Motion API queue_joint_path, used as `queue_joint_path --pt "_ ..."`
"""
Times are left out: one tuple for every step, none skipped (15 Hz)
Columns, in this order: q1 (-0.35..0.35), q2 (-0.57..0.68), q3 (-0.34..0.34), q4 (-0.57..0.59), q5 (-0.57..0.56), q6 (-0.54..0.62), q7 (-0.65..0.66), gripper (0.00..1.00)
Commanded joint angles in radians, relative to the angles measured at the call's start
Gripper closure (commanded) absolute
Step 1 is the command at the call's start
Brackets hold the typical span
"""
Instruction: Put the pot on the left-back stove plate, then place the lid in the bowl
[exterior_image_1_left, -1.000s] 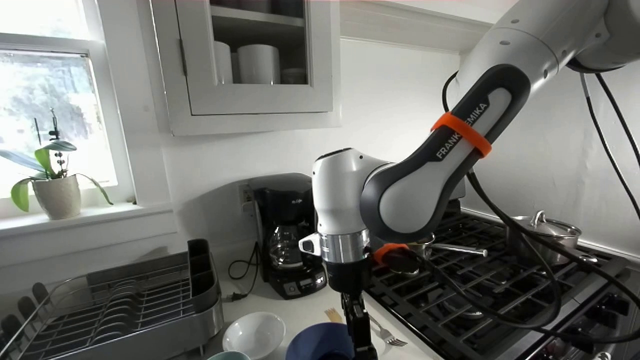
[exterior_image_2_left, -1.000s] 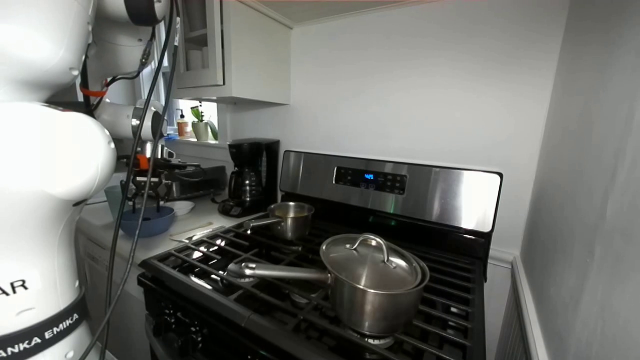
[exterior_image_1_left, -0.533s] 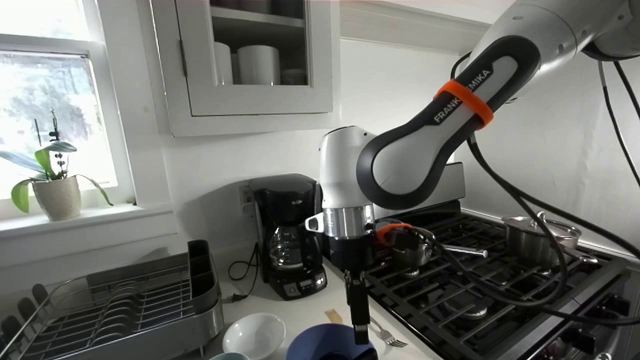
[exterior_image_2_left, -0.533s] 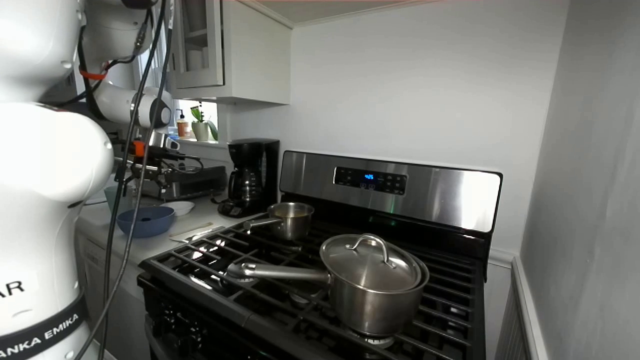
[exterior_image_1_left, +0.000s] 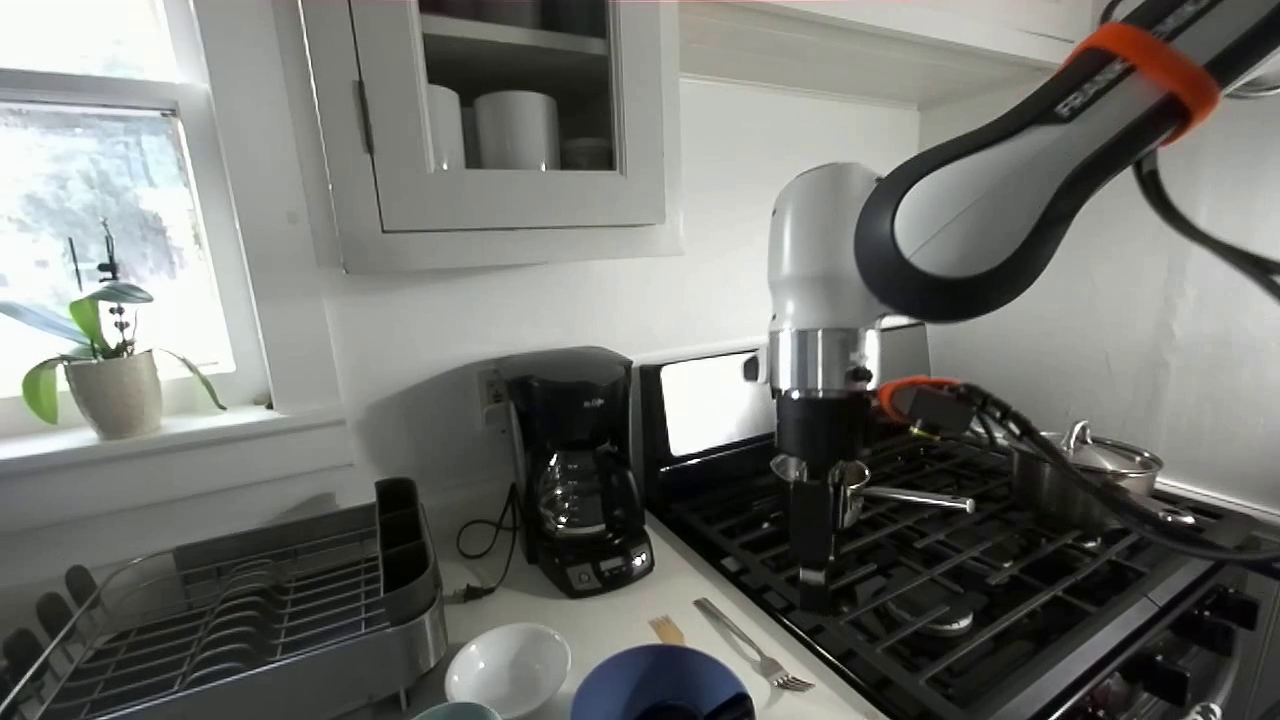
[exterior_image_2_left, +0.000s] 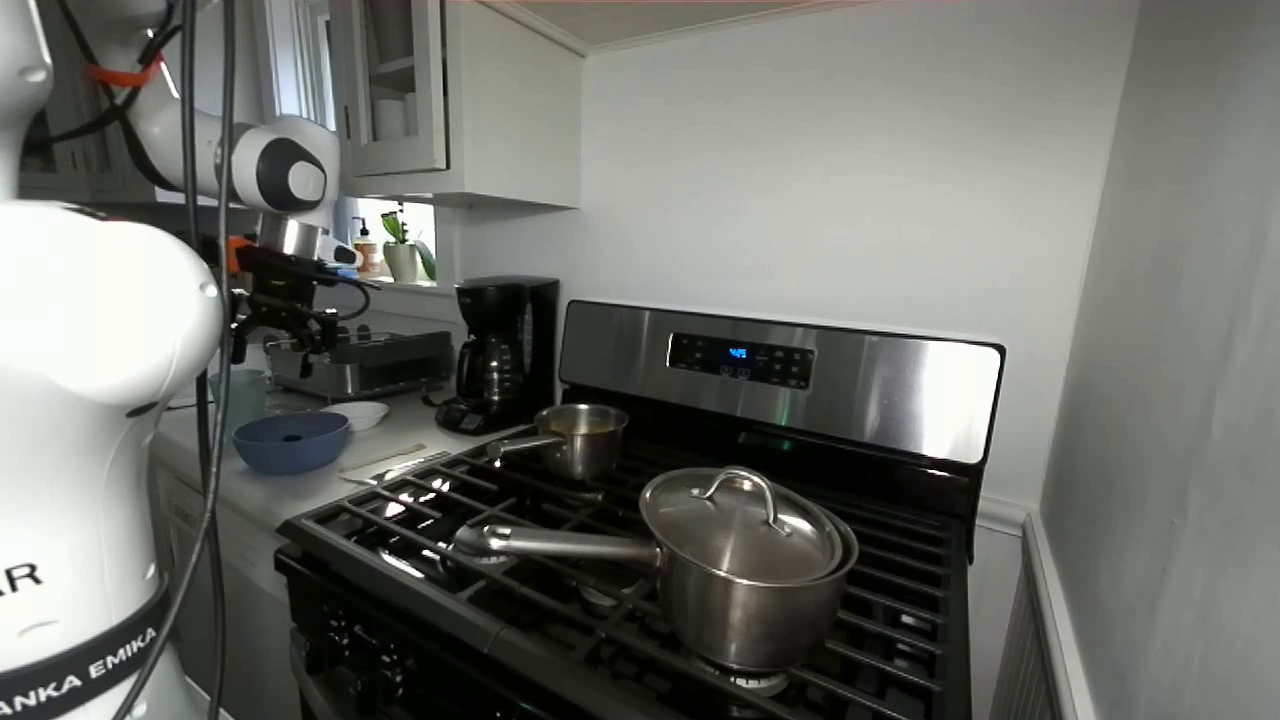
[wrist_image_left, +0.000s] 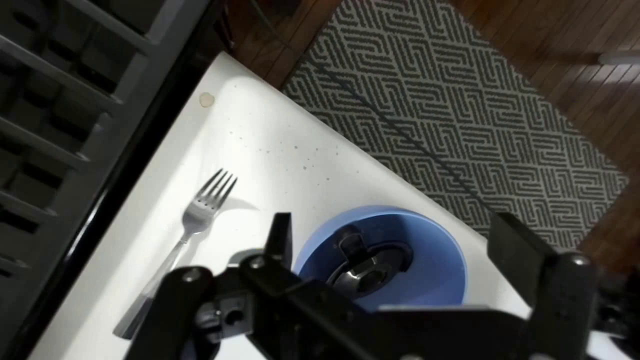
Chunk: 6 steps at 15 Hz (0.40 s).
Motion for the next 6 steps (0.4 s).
queue_joint_path --pt "0.017 -0.050 -0.018 -0.026 -0.004 -0.001 0.041 0.00" --pt "0.020 -0.099 -0.019 -0.051 -0.005 -0.002 0.069 0.00" --pt "0.023 -0.138 -0.019 -0.071 -0.006 -0.002 0.087 0.00" --pt "0.026 -0.163 -0.020 -0.086 -0.007 -0.002 0.096 0.00" --pt "0.027 -0.177 -0.020 -0.095 -0.008 -0.002 0.099 0.00" --pt "0.026 -0.181 -0.020 -0.100 -0.008 -0.002 0.101 0.00"
